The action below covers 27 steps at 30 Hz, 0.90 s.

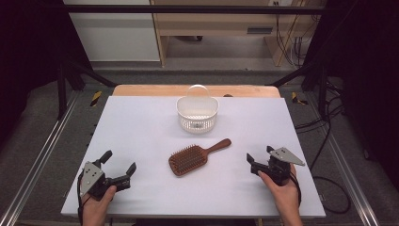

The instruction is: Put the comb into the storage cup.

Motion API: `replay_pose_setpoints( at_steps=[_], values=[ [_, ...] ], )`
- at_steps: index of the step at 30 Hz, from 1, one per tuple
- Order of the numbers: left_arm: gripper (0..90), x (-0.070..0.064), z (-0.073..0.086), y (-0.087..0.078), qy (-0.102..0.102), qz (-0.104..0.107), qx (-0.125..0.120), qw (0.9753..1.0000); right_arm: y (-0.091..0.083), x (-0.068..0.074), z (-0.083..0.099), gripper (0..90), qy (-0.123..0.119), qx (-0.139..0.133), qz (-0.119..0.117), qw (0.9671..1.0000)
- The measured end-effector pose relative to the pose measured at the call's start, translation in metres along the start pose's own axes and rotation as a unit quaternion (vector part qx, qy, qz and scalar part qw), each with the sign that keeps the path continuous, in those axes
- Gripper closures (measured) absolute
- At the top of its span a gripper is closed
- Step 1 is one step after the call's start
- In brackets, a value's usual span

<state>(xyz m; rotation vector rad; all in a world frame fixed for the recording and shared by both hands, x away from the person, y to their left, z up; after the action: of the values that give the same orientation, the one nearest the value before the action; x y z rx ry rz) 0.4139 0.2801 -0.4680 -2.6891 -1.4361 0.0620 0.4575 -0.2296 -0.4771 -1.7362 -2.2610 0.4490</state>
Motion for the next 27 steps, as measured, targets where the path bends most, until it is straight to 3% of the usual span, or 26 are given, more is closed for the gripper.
replay_pose_setpoints(
  at_steps=[10,13,17,21,27],
  values=[
    [1.6,0.001,0.001,0.002,-0.004,0.003,0.002,1.0,0.009,0.011,-0.015,13.6,-0.041,0.047,-0.017,0.9979],
    [1.6,0.002,0.001,0.002,-0.007,0.003,0.002,1.0,0.014,0.014,-0.025,14.7,-0.044,0.056,-0.022,0.9972],
    [1.6,0.002,0.001,0.0,-0.007,0.002,0.001,1.0,0.02,0.019,-0.039,15.4,-0.024,0.068,-0.033,0.9968],
    [1.5,0.002,0.0,0.001,-0.004,0.006,-0.001,1.0,0.026,0.024,-0.052,15.4,-0.045,0.079,-0.026,0.9955],
    [1.5,0.005,0.001,-0.002,-0.011,0.002,-0.003,0.9999,0.034,0.032,-0.061,17.3,-0.063,0.096,-0.035,0.9927]
  ],
)
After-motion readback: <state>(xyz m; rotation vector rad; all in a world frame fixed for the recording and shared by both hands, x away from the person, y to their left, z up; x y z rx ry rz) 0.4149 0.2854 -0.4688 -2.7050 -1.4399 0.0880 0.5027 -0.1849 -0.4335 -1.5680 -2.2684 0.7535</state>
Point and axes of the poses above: each handheld gripper's, and its own axes: y roughly forward along the jaws, z roughly out of its underside, x roughly to its left, the point moved 2 cm from there along y, roughly forward along the jaws, and after that the axes turned 7 degrees about z, right-handed, at the moved point
